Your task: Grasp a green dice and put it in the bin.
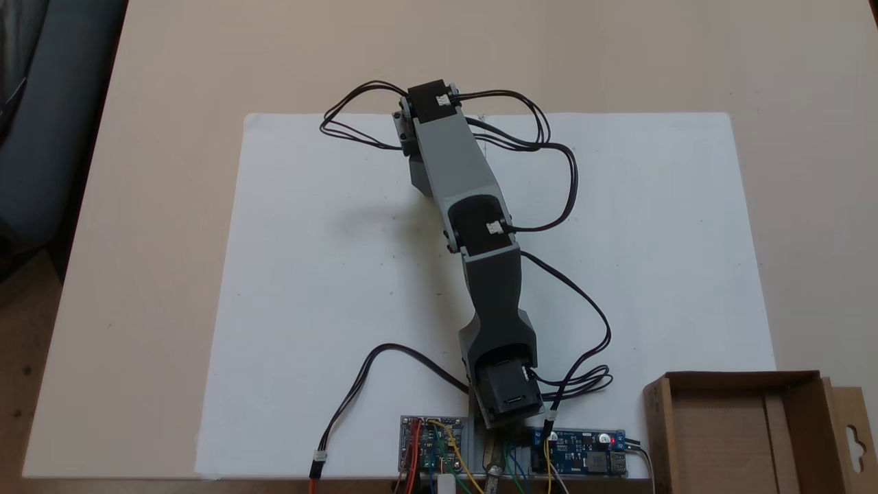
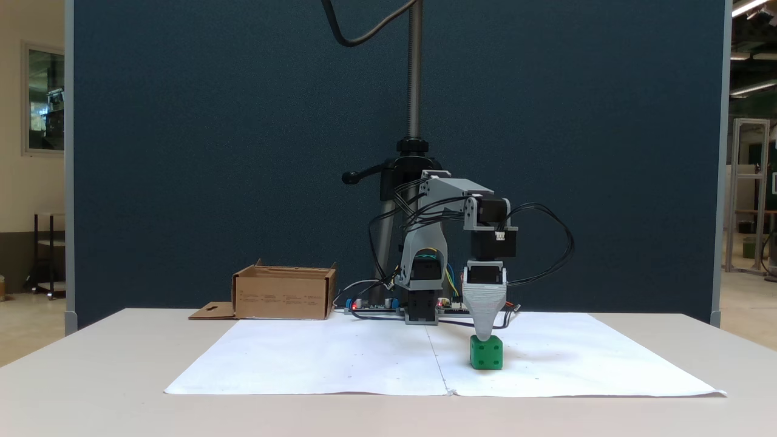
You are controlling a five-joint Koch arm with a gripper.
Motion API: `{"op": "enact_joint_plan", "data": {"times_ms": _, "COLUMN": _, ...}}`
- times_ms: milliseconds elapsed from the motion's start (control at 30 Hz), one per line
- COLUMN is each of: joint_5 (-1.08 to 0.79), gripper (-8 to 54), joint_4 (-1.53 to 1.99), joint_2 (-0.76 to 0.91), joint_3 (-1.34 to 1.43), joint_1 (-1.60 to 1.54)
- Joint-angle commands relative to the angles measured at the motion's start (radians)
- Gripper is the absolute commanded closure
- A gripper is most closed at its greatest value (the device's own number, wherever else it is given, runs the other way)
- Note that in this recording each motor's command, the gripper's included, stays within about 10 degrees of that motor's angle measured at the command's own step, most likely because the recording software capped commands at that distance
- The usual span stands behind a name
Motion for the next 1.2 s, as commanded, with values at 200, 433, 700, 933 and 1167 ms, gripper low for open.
{"op": "enact_joint_plan", "data": {"times_ms": 200, "joint_5": -0.037, "gripper": 2.2, "joint_4": -0.031, "joint_2": 0.035, "joint_3": 0.011, "joint_1": 0.000}}
{"op": "enact_joint_plan", "data": {"times_ms": 433, "joint_5": -0.037, "gripper": 2.2, "joint_4": -0.038, "joint_2": 0.029, "joint_3": 0.020, "joint_1": 0.000}}
{"op": "enact_joint_plan", "data": {"times_ms": 700, "joint_5": -0.037, "gripper": 2.2, "joint_4": -0.038, "joint_2": 0.009, "joint_3": 0.020, "joint_1": 0.002}}
{"op": "enact_joint_plan", "data": {"times_ms": 933, "joint_5": -0.037, "gripper": 2.2, "joint_4": -0.038, "joint_2": -0.017, "joint_3": 0.034, "joint_1": 0.003}}
{"op": "enact_joint_plan", "data": {"times_ms": 1167, "joint_5": -0.037, "gripper": 2.2, "joint_4": -0.046, "joint_2": -0.043, "joint_3": 0.035, "joint_1": 0.003}}
